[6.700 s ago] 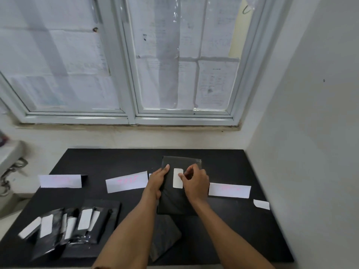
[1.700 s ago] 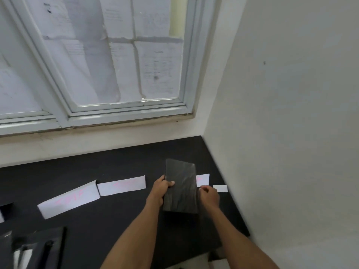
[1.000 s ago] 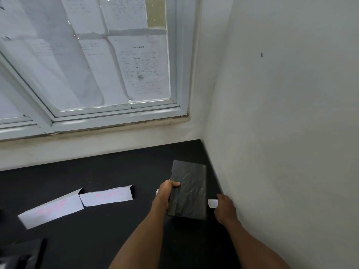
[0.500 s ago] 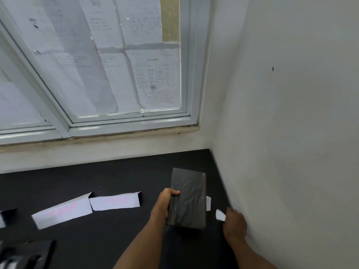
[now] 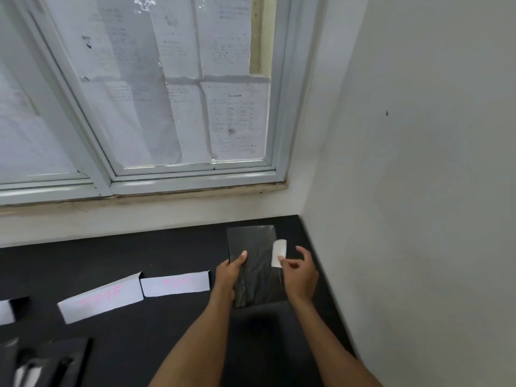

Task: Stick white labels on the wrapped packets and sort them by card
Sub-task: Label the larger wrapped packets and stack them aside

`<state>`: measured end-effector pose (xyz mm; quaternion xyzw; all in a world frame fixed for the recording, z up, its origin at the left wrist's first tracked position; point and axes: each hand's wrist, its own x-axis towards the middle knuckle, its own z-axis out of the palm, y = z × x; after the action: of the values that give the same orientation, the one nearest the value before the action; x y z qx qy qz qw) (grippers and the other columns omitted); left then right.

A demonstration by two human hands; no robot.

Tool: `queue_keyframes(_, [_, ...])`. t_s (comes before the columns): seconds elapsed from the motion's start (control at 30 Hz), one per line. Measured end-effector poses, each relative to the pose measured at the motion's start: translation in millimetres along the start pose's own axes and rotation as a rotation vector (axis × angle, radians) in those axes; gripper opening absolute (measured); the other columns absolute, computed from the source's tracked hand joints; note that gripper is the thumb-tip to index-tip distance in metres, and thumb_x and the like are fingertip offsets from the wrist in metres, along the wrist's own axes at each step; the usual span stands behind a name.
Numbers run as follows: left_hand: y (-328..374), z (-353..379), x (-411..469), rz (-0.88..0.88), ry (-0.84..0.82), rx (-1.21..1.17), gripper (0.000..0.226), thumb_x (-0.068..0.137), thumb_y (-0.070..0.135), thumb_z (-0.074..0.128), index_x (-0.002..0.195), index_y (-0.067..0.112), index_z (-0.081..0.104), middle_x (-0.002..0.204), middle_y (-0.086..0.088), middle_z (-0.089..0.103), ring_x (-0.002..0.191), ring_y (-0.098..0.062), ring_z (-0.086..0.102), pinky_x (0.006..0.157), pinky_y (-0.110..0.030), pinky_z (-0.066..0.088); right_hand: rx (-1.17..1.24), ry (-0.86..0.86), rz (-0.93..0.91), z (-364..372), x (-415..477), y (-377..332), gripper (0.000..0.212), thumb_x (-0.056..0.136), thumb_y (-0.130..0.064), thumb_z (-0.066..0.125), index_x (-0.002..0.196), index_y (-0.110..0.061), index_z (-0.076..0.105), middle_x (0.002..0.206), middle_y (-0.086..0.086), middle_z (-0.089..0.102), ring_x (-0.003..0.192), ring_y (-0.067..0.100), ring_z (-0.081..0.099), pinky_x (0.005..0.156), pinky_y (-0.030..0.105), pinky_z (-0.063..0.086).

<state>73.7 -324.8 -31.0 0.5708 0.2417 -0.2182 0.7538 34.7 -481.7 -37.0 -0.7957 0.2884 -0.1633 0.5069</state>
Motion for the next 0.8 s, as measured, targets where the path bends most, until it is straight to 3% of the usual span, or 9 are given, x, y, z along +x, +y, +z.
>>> queue_keyframes(0.17, [14.0,-38.0,-20.0,0.029,-0.052,0.017,0.05,0.072,0.04,0.082,0.106,0.006,0.067,0.097,-0.017,0.075,0.091,-0.034,0.072,0.085,-0.053,0.057,-0.03,-0.161,-0.042,33.6,-40.9,-34.5,0.051,0.077,-0.033,0.077,0.121,-0.02,0.054,0.072,-0.01,0.068,0.08,0.008,0.063,0.076,0.026,0.046])
queue_keyframes(0.3, [26.0,-77.5,-45.0,0.03,-0.074,0.017,0.048,0.069,0.031,0.087,0.102,0.003,0.067,0.095,-0.018,0.075,0.09,-0.036,0.072,0.085,-0.054,0.057,-0.078,-0.2,-0.073,57.8,-75.4,-52.4,0.053,0.075,-0.036,0.078,0.121,-0.024,0.053,0.07,-0.011,0.066,0.091,0.016,0.064,0.083,0.036,0.053])
queue_keyframes(0.5, [35.2,-118.0,-65.6,0.064,-0.081,-0.001,0.047,0.068,0.024,0.088,0.103,-0.001,0.069,0.094,-0.019,0.075,0.089,-0.036,0.072,0.085,-0.052,0.057,-0.069,-0.203,-0.106,76.9,-115.5,-81.0,0.052,0.077,-0.032,0.077,0.121,-0.023,0.051,0.072,-0.011,0.066,0.084,0.013,0.064,0.073,0.028,0.046])
queue_keyframes(0.7, [37.7,-144.4,-72.8,0.078,-0.069,-0.036,0.058,0.061,0.028,0.091,0.106,0.0,0.068,0.095,-0.019,0.075,0.09,-0.036,0.072,0.085,-0.054,0.056,-0.041,-0.202,-0.067,86.3,-137.4,-94.4,0.051,0.076,-0.029,0.078,0.119,-0.02,0.052,0.069,-0.014,0.061,0.086,0.014,0.061,0.074,0.029,0.043])
queue_keyframes(0.8, [39.3,-153.7,-77.1,0.089,-0.06,-0.012,0.057,0.061,0.031,0.091,0.105,0.003,0.067,0.095,-0.017,0.075,0.09,-0.035,0.072,0.085,-0.052,0.057,-0.026,-0.215,-0.065,89.9,-142.0,-96.7,0.052,0.074,-0.029,0.079,0.118,-0.019,0.053,0.071,-0.013,0.062,0.084,0.014,0.063,0.078,0.031,0.049])
